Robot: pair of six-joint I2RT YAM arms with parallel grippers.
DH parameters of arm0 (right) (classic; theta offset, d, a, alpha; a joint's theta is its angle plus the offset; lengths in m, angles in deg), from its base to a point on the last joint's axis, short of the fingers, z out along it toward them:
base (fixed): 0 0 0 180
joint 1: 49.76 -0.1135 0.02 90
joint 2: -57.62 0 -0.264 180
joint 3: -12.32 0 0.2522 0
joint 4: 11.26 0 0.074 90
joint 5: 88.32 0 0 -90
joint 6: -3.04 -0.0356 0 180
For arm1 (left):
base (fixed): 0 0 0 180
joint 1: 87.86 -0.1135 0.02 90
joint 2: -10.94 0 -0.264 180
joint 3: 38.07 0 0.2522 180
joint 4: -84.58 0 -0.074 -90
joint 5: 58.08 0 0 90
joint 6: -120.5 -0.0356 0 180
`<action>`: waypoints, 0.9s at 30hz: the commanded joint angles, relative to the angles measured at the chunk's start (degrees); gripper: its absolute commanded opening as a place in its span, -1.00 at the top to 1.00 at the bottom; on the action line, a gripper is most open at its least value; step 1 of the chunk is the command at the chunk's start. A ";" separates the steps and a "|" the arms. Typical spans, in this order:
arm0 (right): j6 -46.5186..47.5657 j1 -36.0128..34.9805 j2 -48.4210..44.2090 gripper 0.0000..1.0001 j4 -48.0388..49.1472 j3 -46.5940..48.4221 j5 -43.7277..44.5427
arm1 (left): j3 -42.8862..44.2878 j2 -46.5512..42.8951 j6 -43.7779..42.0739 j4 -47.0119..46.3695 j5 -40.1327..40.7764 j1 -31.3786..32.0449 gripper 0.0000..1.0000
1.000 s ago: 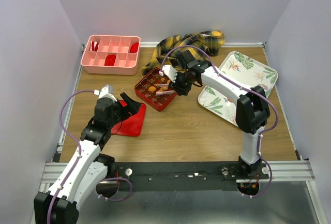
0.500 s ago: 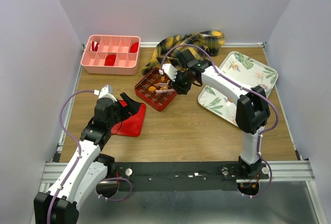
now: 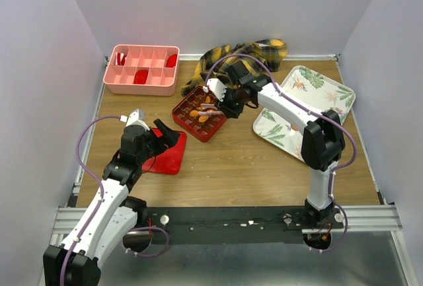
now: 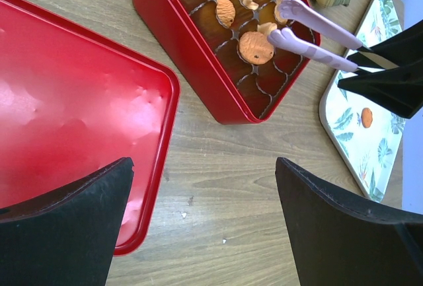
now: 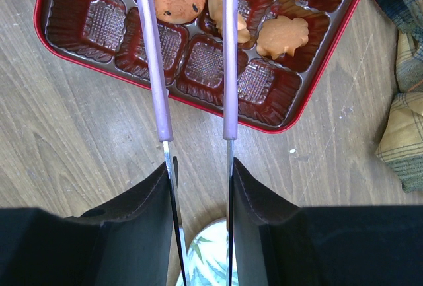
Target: Pack the cookies
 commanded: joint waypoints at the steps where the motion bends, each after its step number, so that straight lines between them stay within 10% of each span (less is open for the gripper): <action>1: -0.94 -0.60 0.67 0.16 -0.07 2.42 -0.50 | 1.08 -0.28 -0.96 0.64 1.38 -0.50 -0.97; 27: 0.38 -0.60 -5.83 0.23 -3.06 -6.37 0.37 | -0.51 -2.13 -0.52 1.43 1.55 -0.59 -0.97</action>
